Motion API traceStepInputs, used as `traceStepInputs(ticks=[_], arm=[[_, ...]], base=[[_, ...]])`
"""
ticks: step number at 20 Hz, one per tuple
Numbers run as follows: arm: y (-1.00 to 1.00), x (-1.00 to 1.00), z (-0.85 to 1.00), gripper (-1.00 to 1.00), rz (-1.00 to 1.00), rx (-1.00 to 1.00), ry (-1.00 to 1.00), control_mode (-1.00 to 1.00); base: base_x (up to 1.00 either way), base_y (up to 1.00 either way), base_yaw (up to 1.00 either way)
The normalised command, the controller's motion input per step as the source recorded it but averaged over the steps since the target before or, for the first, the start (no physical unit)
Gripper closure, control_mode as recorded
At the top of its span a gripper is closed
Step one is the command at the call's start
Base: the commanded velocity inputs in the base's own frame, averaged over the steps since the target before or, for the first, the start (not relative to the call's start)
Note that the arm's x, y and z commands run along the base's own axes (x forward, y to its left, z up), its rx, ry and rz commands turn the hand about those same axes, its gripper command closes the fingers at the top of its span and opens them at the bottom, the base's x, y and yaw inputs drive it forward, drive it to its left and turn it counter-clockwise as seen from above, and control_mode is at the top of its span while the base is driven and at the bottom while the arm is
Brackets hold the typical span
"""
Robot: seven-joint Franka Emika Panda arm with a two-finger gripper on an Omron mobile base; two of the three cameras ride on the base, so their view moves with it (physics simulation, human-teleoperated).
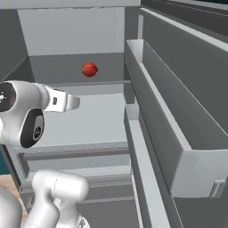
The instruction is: Take the cheese, steak, and onion from the fridge and place them on the plate on the dining counter to create an appetizer plate.
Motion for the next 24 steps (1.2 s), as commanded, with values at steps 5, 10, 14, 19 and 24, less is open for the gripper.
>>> traceStepInputs(ticks=[5,10,14,19,24], arm=[[0.01,0.0,0.48,-1.0,-0.04,0.08,0.0,-1.0],[0.0,0.05,0.49,-1.0,-0.01,0.0,0.02,-1.0],[0.0,0.18,0.29,-1.0,0.0,0.0,0.07,-1.0],[0.0,0.41,0.01,-1.0,0.0,0.0,0.07,-1.0],[0.0,0.44,-0.02,-1.0,0.0,0.0,0.02,-1.0]], base=[[0.0,0.0,0.0],[0.0,0.0,0.0],[0.0,0.0,0.0],[0.0,0.0,0.0],[0.0,0.0,0.0]])
